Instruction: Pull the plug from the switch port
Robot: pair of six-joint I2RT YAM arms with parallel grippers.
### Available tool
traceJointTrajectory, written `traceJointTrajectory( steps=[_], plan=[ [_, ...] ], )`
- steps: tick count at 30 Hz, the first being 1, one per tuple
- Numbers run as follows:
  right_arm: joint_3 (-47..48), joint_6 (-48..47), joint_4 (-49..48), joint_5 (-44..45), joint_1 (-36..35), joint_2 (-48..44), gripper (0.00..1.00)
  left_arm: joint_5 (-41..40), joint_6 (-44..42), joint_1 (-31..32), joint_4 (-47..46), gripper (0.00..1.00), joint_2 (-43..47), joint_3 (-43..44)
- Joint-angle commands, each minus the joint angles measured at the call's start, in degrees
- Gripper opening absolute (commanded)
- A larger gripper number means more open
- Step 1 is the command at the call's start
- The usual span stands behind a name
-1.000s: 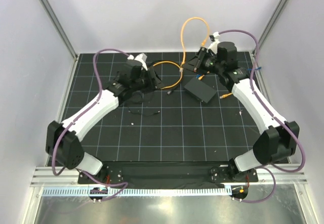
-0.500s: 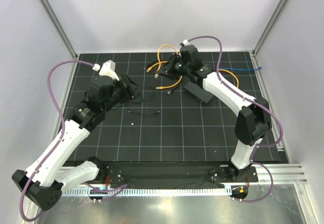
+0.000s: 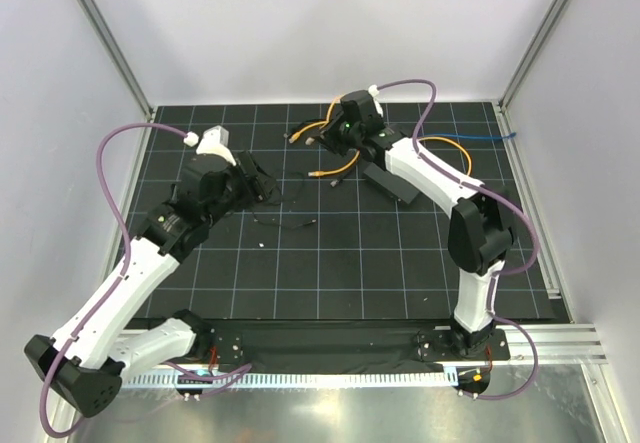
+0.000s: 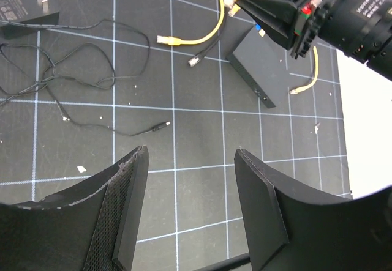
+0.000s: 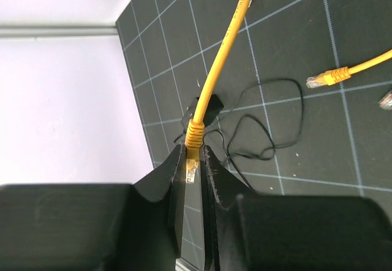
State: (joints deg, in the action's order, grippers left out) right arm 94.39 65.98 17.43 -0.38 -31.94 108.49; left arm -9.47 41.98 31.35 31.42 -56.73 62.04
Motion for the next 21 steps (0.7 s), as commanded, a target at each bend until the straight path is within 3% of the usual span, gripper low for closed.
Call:
traceJointTrajectory(
  steps=[1,21],
  plan=[
    [3.9,4.9,-0.9,5.6,-1.9,1.2,0.02,-1.1,-0.9,-0.2,-0.7,0.63,-1.2,0.3],
    [18.5,11.5,-8.9,5.6,-2.7,21.9,0.21,-1.2,-2.3,-0.9,-2.6,0.64,-5.3,0.3]
  ],
)
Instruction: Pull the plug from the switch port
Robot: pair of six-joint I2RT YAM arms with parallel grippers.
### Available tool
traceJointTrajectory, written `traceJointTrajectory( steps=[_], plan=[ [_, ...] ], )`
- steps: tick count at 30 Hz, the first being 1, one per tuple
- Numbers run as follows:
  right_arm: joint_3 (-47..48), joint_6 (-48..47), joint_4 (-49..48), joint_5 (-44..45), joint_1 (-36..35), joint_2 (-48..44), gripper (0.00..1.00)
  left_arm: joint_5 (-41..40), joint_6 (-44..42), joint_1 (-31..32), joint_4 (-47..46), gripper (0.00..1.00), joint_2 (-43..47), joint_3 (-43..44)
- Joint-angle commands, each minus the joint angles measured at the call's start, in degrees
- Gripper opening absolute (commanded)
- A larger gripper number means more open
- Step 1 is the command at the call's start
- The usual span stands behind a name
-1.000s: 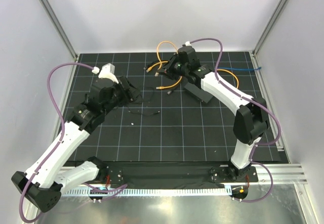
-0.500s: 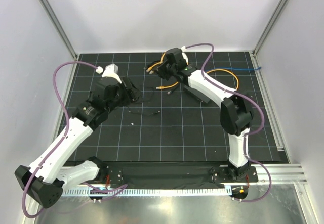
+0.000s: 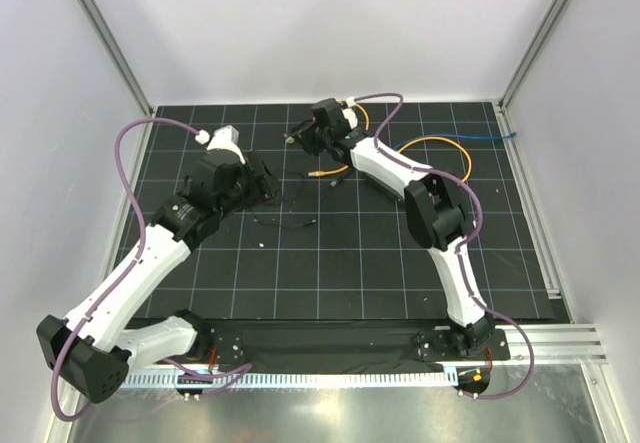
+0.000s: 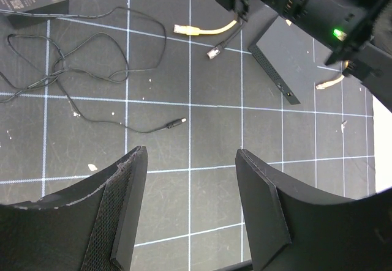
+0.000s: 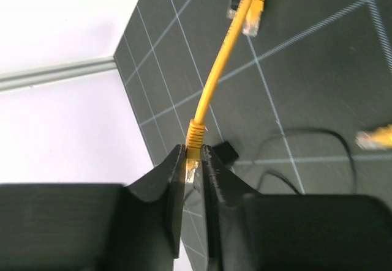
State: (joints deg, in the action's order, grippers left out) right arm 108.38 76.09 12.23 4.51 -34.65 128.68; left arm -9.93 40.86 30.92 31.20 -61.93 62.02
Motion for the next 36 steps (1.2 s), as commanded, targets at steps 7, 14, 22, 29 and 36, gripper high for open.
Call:
traceJointTrajectory(
  steps=[7,14,22,29,36],
  plan=[
    [8.7,-1.0,-3.8,-2.6,0.0,6.1,0.44,0.5,-1.4,-0.8,-2.9,0.64,-1.4,0.3],
    [4.2,-13.5,-5.6,-3.7,0.4,0.3,0.45,1.8,-0.6,-0.9,-3.2,0.64,-1.8,-0.1],
    [1.3,-33.5,5.8,-3.0,2.1,-8.1,0.47,7.6,2.7,-0.9,-5.2,0.63,-6.0,-0.7],
    [-12.6,-37.1,5.5,-0.4,9.5,-17.7,0.68,14.5,4.5,-0.3,-9.0,0.58,-14.3,1.9],
    [-25.6,-36.7,-7.8,-18.9,23.0,-22.2,1.0,15.3,4.2,2.4,-11.1,0.56,-25.0,10.4]
  ],
)
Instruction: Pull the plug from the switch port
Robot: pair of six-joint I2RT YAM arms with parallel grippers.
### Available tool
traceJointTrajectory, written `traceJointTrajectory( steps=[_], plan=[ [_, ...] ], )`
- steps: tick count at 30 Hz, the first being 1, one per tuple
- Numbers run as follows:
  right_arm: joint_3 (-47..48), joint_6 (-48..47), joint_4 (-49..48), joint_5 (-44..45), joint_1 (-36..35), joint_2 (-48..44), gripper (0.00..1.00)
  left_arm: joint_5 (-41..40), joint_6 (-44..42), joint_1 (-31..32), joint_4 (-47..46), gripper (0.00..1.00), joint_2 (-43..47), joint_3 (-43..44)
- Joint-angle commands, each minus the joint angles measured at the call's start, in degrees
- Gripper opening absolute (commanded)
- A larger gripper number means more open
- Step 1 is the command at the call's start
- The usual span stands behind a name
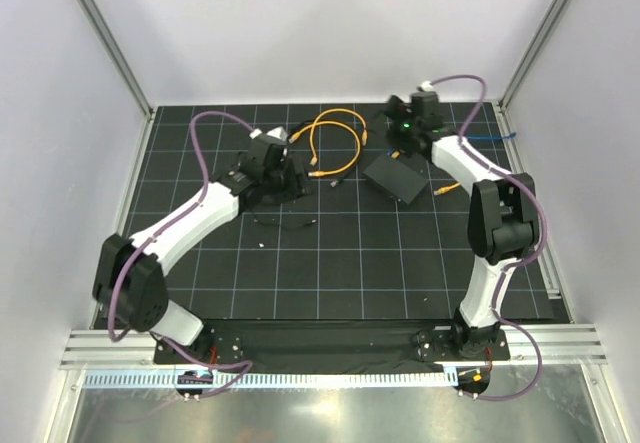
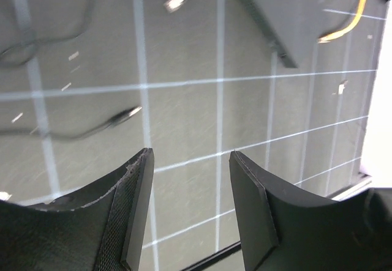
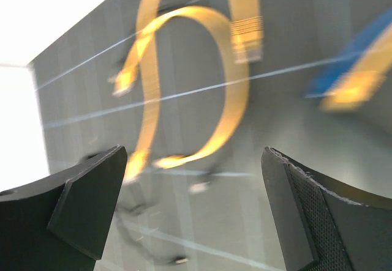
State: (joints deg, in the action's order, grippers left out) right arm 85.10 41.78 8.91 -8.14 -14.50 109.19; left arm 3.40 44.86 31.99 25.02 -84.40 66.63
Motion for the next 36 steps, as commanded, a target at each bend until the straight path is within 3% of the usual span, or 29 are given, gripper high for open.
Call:
traceJointTrajectory(
  steps=[1,9,17,27,36],
  plan=[
    [-2.2,-3.5,-3.7,-5.9,3.4,-2.8,1.0,2.2,0.1,1.8,-5.2,0.56,-3.7,6.8],
    [-1.2,-6.6,-6.2,-14.1,12.0,-0.6,0.98,4.4,-0.7,6.2,-7.7,0.5,-19.6,20.9],
    [-5.0,-1.9,-18.2,-29.2,18.5,7.1,0.75,6.8,-0.1,7.2,-9.7,0.41,-36.9,35.8],
    [0.1,-5.3,-14.4,-35.0,20.2,14.6,0.61,8.0,0.0,9.1,-10.3,0.39,-52.1,54.5],
    [3.4,-10.4,-5.8,-36.9,20.9,17.5,0.55,8.5,2.1,9.3,-12.2,0.39,-56.2,56.0]
  ],
)
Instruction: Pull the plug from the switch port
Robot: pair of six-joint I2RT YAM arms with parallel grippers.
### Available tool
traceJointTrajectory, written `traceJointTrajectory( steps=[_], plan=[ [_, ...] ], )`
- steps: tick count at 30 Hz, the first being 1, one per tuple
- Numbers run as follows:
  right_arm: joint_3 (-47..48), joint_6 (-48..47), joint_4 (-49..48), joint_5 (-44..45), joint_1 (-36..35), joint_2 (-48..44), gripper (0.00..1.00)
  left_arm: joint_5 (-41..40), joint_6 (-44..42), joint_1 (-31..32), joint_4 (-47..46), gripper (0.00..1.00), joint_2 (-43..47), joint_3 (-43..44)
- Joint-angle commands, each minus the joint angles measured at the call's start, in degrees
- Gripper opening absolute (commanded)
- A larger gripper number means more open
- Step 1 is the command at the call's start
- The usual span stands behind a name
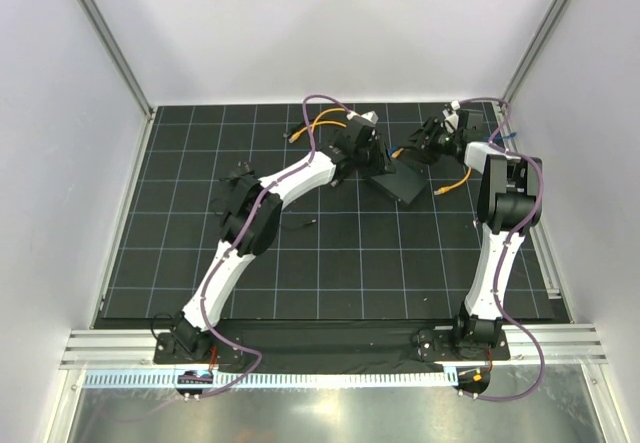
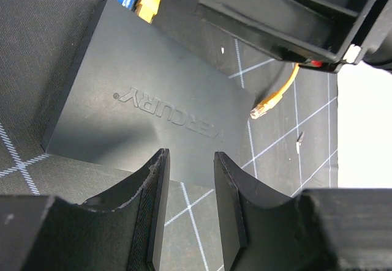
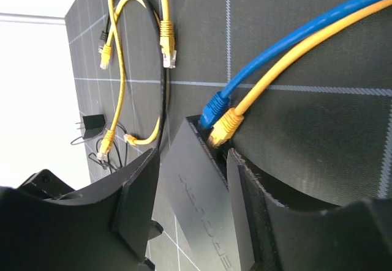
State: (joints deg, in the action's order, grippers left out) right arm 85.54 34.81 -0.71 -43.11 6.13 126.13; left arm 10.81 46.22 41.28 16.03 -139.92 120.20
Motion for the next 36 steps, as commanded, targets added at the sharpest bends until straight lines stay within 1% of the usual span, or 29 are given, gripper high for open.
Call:
traceJointTrajectory(
  steps=[1,6,16,19,22,26,31,33,34,36],
  plan=[
    [3.3,-3.9,4.5,-1.9,0.4,0.8,0.54,1.1,0.8,0.0,-3.5,0.39,-0.8,2.4],
    [3.9,-6.9,8.9,-0.8,0.6,0.9,0.54,1.1,1.2,0.0,-3.7,0.38,-0.8,2.4],
    [2.9,-7.5,10.1,-5.3,1.3,1.0,0.52,0.8,1.7,0.0,-3.7,0.38,-0.5,2.3],
    [3.1,-10.3,13.1,-6.4,1.3,0.7,0.51,0.4,1.8,0.0,-3.5,0.37,-0.5,2.4],
    [2.6,-9.6,12.1,-9.4,1.4,0.2,0.49,0.3,1.8,0.1,-3.2,0.37,-0.9,2.7],
    [1.5,-9.0,11.5,-10.0,1.8,-1.1,0.49,0.2,1.7,0.0,-2.8,0.37,-1.3,3.1],
    [0.9,-7.0,9.8,-11.9,2.0,-0.4,0.49,0.4,1.7,0.0,-2.2,0.37,-2.5,4.4],
    [0.9,-7.2,9.7,-11.3,2.1,-0.5,0.47,0.4,1.7,0.0,-2.1,0.37,-2.6,5.0],
    [0.7,-7.5,9.2,-8.8,2.1,-0.9,0.47,0.5,1.7,-0.1,-2.1,0.37,-2.7,5.1],
    [-0.6,-6.8,8.2,-6.5,2.1,-2.1,0.46,0.5,1.7,0.0,-2.1,0.36,-2.9,5.3]
  ],
)
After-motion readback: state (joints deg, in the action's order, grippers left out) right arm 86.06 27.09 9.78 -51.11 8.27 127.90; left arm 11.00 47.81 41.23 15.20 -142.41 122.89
